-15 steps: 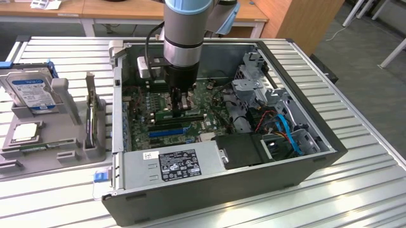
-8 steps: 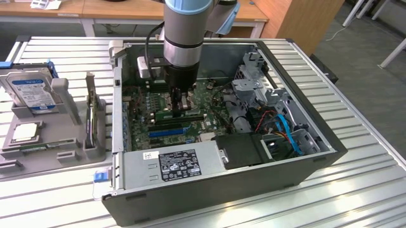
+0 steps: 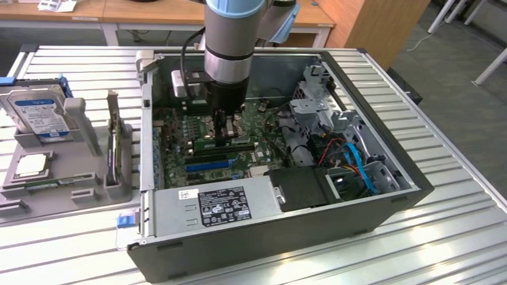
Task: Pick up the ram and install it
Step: 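Insert the ram into the slot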
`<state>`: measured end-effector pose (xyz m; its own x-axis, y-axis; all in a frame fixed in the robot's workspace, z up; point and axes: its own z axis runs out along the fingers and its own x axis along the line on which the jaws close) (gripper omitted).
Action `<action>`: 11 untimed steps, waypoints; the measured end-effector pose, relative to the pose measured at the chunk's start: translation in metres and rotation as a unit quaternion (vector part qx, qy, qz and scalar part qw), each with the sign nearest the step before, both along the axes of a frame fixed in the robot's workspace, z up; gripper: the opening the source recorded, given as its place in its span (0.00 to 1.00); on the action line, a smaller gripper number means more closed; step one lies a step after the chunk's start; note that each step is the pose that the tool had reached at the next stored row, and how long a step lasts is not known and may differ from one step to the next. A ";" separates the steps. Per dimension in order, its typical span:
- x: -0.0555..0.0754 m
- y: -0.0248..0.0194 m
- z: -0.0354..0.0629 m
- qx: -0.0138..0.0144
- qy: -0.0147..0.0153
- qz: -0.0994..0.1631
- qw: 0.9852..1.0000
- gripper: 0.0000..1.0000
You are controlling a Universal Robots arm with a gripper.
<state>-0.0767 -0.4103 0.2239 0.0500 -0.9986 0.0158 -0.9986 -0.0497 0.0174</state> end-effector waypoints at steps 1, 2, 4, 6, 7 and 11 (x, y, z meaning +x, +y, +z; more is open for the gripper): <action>0.000 0.0000 0.0000 0.000 0.000 0.000 1.000 0.13; 0.000 0.0000 0.0000 0.000 0.000 0.000 1.000 0.13; 0.000 0.0000 0.0000 0.000 0.000 -0.001 1.000 0.13; 0.000 0.0000 0.0000 0.000 0.000 -0.003 1.000 0.13; 0.000 0.0000 0.0000 0.000 0.000 -0.004 1.000 0.13; 0.000 0.0000 0.0000 0.000 0.000 -0.005 1.000 0.13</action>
<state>-0.0768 -0.4102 0.2240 0.0410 -0.9990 0.0158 -0.9990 -0.0407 0.0174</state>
